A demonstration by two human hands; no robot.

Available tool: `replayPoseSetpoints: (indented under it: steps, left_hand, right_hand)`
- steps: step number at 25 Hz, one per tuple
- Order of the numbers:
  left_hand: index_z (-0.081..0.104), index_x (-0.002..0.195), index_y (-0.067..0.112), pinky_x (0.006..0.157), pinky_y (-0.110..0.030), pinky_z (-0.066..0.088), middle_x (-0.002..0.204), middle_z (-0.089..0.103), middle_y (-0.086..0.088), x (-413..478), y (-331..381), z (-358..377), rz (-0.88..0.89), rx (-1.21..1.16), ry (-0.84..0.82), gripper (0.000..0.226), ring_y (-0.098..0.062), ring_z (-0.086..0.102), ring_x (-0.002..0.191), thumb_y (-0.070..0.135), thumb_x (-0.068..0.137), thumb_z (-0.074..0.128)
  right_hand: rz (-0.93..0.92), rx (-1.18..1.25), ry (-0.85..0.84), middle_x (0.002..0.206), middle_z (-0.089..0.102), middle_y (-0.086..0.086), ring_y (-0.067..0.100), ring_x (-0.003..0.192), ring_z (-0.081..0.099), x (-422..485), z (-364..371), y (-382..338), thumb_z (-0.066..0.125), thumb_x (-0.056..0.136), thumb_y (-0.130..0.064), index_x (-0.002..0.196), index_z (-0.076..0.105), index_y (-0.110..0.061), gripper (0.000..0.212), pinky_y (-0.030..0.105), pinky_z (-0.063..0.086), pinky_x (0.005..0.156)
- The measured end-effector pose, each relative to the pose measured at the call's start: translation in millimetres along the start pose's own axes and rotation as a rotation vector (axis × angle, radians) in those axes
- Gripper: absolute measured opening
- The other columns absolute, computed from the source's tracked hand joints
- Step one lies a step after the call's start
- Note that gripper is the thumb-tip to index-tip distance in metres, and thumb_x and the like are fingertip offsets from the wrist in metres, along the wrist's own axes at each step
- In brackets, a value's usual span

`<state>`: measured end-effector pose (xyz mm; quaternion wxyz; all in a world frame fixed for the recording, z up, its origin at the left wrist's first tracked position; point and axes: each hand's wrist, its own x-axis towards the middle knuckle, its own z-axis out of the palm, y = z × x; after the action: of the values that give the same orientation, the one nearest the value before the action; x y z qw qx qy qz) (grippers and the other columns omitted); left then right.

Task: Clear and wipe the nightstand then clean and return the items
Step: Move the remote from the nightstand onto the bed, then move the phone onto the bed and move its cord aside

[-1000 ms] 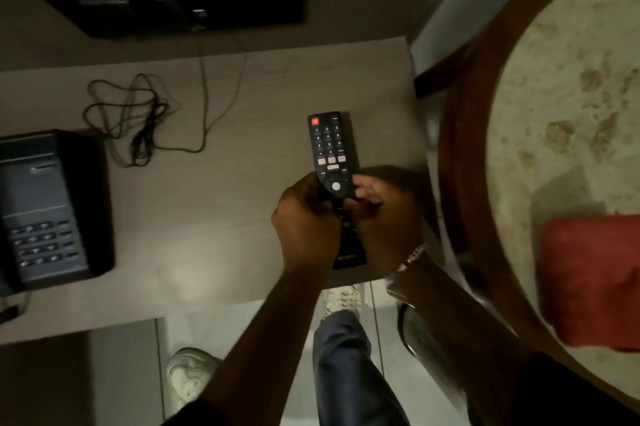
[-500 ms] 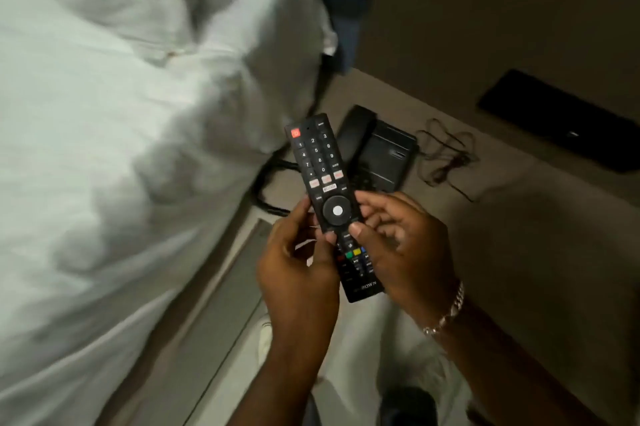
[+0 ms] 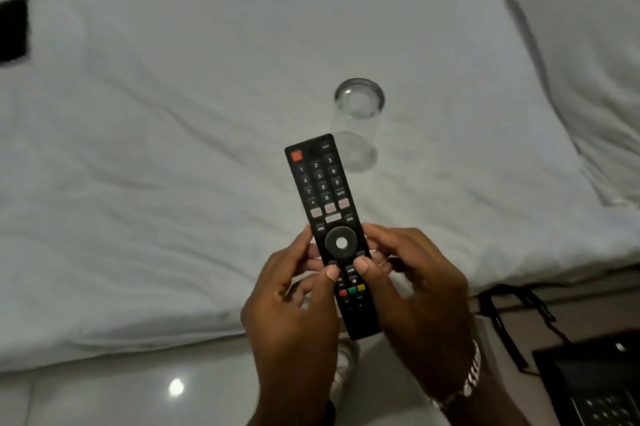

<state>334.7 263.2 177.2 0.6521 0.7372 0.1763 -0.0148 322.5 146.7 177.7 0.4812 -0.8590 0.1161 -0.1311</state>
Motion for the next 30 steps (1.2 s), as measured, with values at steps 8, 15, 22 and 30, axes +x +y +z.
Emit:
replayPoseSetpoints:
  steps: [8,15,22,30]
  left_hand:
    - [0.074,0.093,0.032,0.06,0.002,0.044,0.074,0.071,0.019,85,-3,0,0.028,0.233,0.044,0.035,0.006,0.068,0.068,0.0,0.077,0.072]
    - [0.069,0.104,0.031,0.091,-0.033,0.051,0.105,0.071,-0.01,68,-15,19,0.238,0.617,0.125,0.024,-0.021,0.067,0.086,0.029,0.081,0.064]
    - [0.068,0.109,0.019,0.08,-0.019,0.053,0.1,0.065,0.003,-102,-55,161,0.625,0.51,-0.442,0.021,-0.012,0.066,0.085,0.016,0.09,0.059]
    - [0.064,0.119,0.008,0.073,-0.006,0.05,0.111,0.068,-0.007,-209,-146,300,0.509,0.551,-0.892,0.027,-0.003,0.062,0.089,0.011,0.092,0.059]
  right_hand:
    - [0.021,-0.018,-0.08,0.094,0.071,0.004,0.014,0.082,0.066,64,61,14,0.066,0.08,-0.005,0.111,0.068,-0.014,0.032,0.028,0.055,0.077]
    - [0.137,0.163,0.026,0.097,0.068,0.007,0.014,0.08,0.064,8,-2,50,0.064,0.078,0.0,0.112,0.066,-0.01,0.036,0.029,0.057,0.075]
    - [0.489,0.146,0.482,0.098,0.067,0.001,0.003,0.085,0.063,-107,-146,154,0.063,0.082,-0.007,0.106,0.067,-0.019,0.027,0.01,0.052,0.071]
    - [0.86,0.107,0.706,0.112,0.063,0.006,0.012,0.093,0.061,-193,-228,258,0.064,0.082,-0.006,0.103,0.064,-0.017,0.024,0.015,0.054,0.074]
